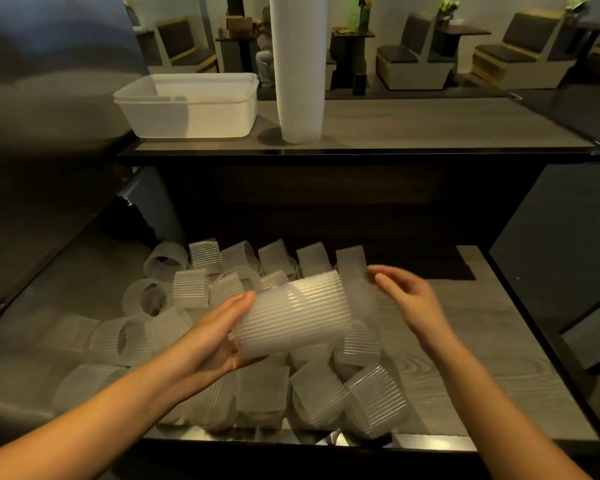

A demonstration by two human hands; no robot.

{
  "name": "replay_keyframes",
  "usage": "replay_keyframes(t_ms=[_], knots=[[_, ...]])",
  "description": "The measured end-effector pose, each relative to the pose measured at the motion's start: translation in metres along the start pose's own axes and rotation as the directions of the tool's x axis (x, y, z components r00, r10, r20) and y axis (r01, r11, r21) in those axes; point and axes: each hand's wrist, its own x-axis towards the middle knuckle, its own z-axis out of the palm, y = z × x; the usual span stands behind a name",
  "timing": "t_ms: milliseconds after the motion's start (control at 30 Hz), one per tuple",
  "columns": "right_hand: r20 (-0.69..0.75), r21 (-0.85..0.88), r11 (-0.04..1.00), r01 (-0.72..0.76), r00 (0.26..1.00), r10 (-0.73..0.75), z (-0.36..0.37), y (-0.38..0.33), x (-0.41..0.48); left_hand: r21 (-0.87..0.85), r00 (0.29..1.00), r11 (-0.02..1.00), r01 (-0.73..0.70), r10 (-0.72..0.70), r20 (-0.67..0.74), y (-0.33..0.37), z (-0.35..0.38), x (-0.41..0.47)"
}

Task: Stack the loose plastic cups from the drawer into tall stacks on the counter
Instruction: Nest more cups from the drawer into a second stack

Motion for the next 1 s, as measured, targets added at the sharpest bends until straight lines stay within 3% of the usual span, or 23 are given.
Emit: replay_keyframes(t_ms=[133, 267, 400, 600, 767, 900, 1000], knots=[[-0.173, -0.148, 0.971, -0.185, 0.972, 0.159, 0.0, 0.032, 0.051, -0.003, 1.0, 1.0, 0.01, -0.01, -0.004, -0.001, -0.003, 0.0], [-0.132, -0.215, 0.923, -0.32, 0.946, 0.297, 0.008, 0.052, 0.077, -0.001, 1.0, 1.0, -0.001, 0.001, -0.006, 0.0, -0.007, 0.0], [-0.108, -0.192, 0.916, -0.352, 0.935, 0.337, 0.017, 0.06, 0.089, -0.007, 1.0, 1.0, 0.002, -0.002, -0.012, 0.001, -0.012, 0.0], [-0.169, -0.095, 0.95, -0.298, 0.945, 0.28, 0.022, 0.059, 0.089, -0.021, 0.999, 1.0, -0.003, 0.002, -0.034, 0.004, -0.015, 0.0], [-0.226, 0.124, 0.985, -0.12, 0.963, 0.146, 0.018, 0.024, 0.061, -0.034, 1.0, 0.999, -0.008, 0.007, -0.031, 0.008, -0.016, -0.001], [-0.092, 0.372, 0.928, 0.007, 0.995, 0.029, 0.011, -0.011, 0.018, -0.041, 0.999, 0.999, -0.015, 0.013, -0.035, 0.009, -0.015, -0.001], [0.013, 0.401, 0.916, 0.018, 1.0, -0.026, 0.006, -0.016, -0.012, -0.038, 0.999, 0.999, -0.016, 0.015, -0.03, 0.008, -0.014, 0.0]])
